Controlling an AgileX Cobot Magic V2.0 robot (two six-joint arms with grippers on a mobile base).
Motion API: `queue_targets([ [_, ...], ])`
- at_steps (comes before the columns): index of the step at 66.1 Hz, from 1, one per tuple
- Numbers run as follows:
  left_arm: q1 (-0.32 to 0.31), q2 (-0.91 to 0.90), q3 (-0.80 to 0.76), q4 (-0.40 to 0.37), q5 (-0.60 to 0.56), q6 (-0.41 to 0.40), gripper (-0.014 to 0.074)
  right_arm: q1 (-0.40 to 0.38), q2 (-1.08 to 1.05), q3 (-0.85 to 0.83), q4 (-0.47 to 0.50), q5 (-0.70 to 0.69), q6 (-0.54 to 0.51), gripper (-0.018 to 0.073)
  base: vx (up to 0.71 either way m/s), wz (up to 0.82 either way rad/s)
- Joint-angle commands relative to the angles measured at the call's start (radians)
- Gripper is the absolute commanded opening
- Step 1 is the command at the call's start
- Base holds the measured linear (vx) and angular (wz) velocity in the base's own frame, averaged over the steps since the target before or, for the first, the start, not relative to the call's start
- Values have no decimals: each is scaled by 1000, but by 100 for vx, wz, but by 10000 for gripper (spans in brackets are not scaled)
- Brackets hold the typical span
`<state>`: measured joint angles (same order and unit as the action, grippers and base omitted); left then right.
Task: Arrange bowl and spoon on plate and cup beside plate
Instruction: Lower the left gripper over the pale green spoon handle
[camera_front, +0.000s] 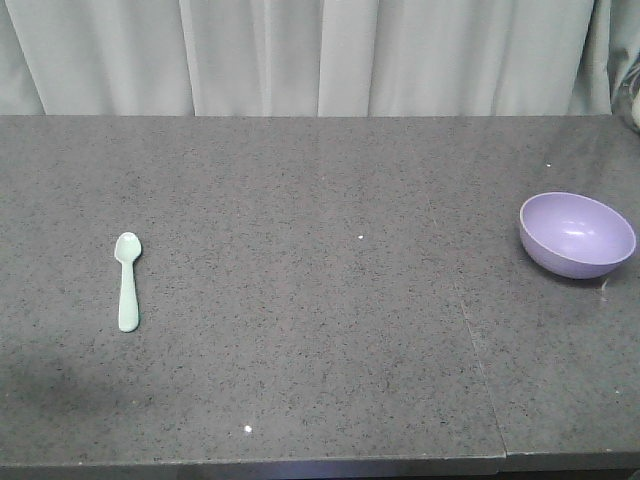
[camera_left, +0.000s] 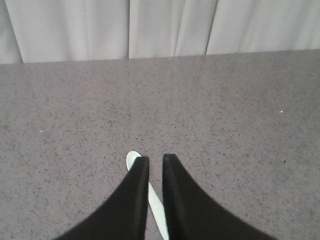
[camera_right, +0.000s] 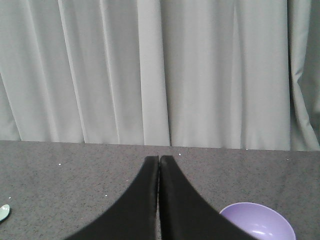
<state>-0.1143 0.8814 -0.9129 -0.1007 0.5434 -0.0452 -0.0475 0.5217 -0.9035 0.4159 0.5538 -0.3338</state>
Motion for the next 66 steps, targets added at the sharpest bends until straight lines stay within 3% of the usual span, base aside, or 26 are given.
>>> queue_targets([
  [1, -7, 49, -98, -44, 34, 17, 176, -4, 13, -29, 12, -65, -8, -2, 0, 0],
  [11, -7, 129, -197, -68, 140, 13, 333, -4, 13, -29, 12, -70, -8, -2, 0, 0],
  [19, -7, 201, -272, -125, 189, 13, 400, -4, 13, -29, 12, -70, -8, -2, 0, 0],
  [33, -7, 374, -417, -202, 331, 12, 409, -4, 13, -29, 12, -76, -8, -2, 0, 0],
  [66, -6, 662, -441, -197, 389, 3, 408, -4, 13, -29, 12, -66, -8, -2, 0, 0],
])
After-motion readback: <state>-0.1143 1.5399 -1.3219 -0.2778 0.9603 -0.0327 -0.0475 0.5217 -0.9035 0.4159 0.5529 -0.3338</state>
